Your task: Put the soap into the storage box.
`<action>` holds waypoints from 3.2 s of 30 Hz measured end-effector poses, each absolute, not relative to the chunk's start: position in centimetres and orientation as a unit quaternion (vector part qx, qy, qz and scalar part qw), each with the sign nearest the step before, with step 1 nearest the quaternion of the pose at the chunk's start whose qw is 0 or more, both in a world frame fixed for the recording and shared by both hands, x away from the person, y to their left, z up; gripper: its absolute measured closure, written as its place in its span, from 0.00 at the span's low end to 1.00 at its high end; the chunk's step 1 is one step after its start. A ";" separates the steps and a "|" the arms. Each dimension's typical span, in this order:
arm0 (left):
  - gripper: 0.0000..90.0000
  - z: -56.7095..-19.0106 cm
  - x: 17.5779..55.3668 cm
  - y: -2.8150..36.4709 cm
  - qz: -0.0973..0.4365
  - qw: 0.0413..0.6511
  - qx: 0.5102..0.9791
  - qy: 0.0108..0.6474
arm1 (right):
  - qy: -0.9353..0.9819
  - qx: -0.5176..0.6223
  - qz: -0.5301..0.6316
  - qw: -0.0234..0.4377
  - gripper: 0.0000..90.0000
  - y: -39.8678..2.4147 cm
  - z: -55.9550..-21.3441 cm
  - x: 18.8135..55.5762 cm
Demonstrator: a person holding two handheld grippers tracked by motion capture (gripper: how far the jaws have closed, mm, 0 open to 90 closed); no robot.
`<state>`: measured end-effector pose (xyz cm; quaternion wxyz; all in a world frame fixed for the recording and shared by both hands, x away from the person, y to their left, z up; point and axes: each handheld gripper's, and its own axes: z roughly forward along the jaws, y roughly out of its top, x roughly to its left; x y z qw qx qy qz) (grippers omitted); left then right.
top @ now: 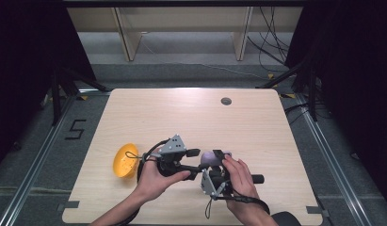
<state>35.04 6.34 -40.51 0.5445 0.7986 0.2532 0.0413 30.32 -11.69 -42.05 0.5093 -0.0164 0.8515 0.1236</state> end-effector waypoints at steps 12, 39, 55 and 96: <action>0.49 -40.8 35.5 5.7 0.023 0.543 0.798 0.258 | 0.850 -0.013 0.128 0.511 0.56 -11.5 -41.9 30.0; 0.65 -40.7 35.9 5.3 0.008 0.534 0.807 0.252 | 0.842 -0.003 0.150 0.519 0.56 -11.5 -41.7 29.7; 0.66 -40.8 35.6 5.3 0.033 0.528 0.806 0.265 | 0.845 0.051 0.161 0.507 0.37 -11.6 -42.0 29.6; 0.66 -40.2 35.9 7.8 0.112 0.515 0.792 0.307 | 0.846 0.131 0.208 0.473 0.46 -16.4 -42.7 29.3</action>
